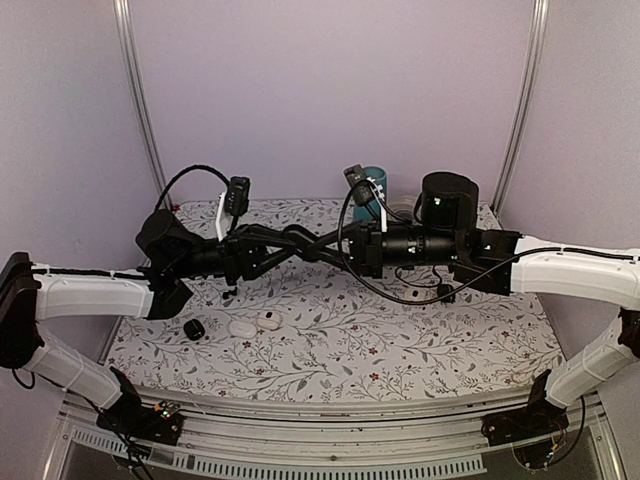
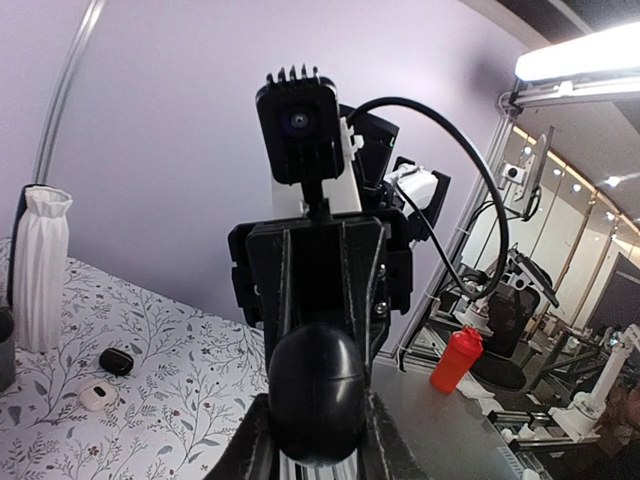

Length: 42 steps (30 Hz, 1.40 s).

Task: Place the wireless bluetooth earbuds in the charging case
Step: Pass from the left arm to the right, then place the charging case with the earbuds at the center of the board.

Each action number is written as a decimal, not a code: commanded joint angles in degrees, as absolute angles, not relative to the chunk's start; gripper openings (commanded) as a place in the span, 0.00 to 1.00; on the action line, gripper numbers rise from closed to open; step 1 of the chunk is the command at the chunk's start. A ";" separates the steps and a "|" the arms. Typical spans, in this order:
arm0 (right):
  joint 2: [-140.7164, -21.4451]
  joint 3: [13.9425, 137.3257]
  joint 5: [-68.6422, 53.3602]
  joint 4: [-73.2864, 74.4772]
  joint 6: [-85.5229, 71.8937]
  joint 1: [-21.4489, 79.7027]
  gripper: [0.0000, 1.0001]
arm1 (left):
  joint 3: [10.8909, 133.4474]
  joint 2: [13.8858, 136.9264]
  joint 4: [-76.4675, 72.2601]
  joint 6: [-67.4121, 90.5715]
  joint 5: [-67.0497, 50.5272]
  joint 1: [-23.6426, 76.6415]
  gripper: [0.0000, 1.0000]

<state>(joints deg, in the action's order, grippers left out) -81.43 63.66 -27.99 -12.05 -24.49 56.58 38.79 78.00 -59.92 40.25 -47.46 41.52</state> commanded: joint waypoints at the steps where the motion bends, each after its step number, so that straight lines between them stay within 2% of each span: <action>1: -82.03 62.78 -27.65 -15.31 -27.10 56.76 0.04 | 37.86 77.75 -60.34 39.03 -45.57 41.88 0.11; 3: -81.75 62.29 -27.00 -15.46 -27.58 56.53 0.04 | 37.52 77.11 -59.29 38.33 -44.63 41.84 0.18; 8: -80.99 61.03 -25.30 -15.22 -27.71 56.01 0.04 | 36.75 75.19 -56.02 36.32 -41.78 41.28 0.50; 12: -80.03 60.16 -23.63 -13.56 -27.53 54.86 0.04 | 35.71 73.04 -52.54 34.00 -37.48 40.74 0.67; 21: -78.34 54.59 -19.07 -9.76 -28.05 50.54 0.04 | 33.38 66.96 -45.15 28.65 -27.38 40.04 0.87; 22: -78.58 53.83 -18.64 -9.78 -28.46 49.93 0.04 | 33.40 66.63 -44.41 28.29 -26.42 39.99 0.94; 30: -83.26 49.47 -15.95 -10.13 -32.29 45.53 0.04 | 33.38 65.81 -43.46 27.63 -22.85 38.97 0.96; 42: -98.17 49.84 -16.32 -11.88 -39.21 40.54 0.04 | 35.09 65.15 -38.33 26.54 -22.55 36.84 0.96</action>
<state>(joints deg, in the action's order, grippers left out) -94.13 49.74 -16.03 -10.07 -36.49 41.89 33.89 66.32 -40.86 27.88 -23.18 37.95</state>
